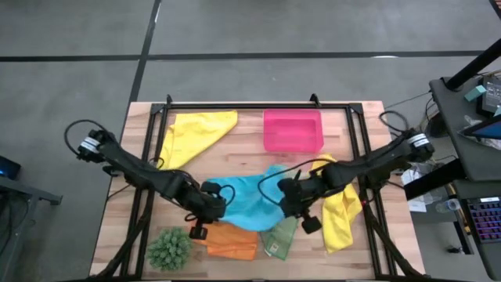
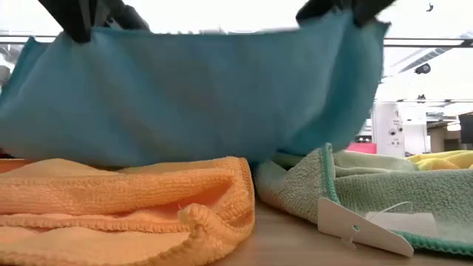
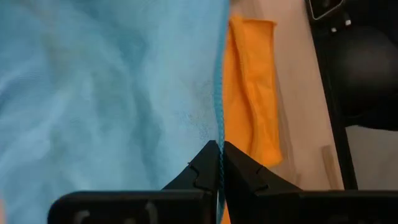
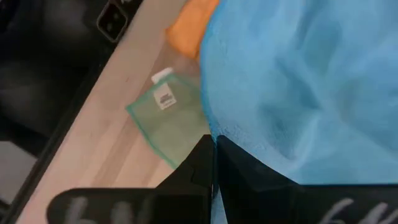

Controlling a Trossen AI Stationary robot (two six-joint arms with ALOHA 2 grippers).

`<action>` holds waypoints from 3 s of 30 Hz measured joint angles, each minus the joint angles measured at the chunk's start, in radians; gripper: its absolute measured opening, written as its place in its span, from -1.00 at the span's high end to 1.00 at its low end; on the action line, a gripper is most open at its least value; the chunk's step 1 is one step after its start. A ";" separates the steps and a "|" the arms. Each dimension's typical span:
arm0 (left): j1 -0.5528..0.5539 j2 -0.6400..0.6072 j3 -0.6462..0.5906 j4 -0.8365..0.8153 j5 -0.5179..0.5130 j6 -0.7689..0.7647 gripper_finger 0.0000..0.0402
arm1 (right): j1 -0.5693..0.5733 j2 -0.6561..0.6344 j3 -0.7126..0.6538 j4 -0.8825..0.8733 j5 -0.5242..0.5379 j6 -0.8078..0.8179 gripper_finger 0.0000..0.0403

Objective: Fold microfiber towels
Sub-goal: Fold the blue microfiber cloth

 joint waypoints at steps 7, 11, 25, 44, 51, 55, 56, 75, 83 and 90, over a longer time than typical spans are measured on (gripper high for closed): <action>-0.001 0.090 0.000 0.010 0.091 -0.003 1.00 | -0.001 0.075 -0.084 0.133 -0.189 0.035 0.96; 0.000 0.109 -0.001 0.003 0.124 0.008 1.00 | -0.004 0.079 -0.119 0.156 -0.194 0.039 0.96; 0.006 0.110 -0.028 0.102 0.163 -0.008 1.00 | -0.001 0.046 -0.175 0.260 -0.295 0.113 0.96; 0.207 0.084 -0.058 -0.103 0.010 0.242 1.00 | -0.176 0.020 -0.166 0.096 0.059 0.016 0.96; 0.323 0.085 -0.094 -0.112 -0.071 0.313 1.00 | -0.261 0.021 -0.166 0.088 0.103 -0.030 0.96; 0.371 0.085 -0.134 -0.096 -0.072 0.313 1.00 | -0.294 0.025 -0.166 0.086 0.156 -0.050 0.96; 0.380 0.085 -0.144 -0.096 -0.073 0.313 1.00 | -0.301 0.025 -0.166 0.086 0.156 -0.057 0.96; 0.404 0.085 -0.224 0.018 -0.164 0.307 0.81 | -0.334 0.026 -0.166 0.094 0.220 -0.074 0.96; 0.406 0.080 -0.214 -0.052 -0.178 0.312 0.39 | -0.334 0.026 -0.166 0.094 0.230 -0.074 0.96; 0.400 0.026 -0.188 -0.102 -0.156 0.289 0.28 | -0.340 0.023 -0.166 0.093 0.227 -0.043 0.85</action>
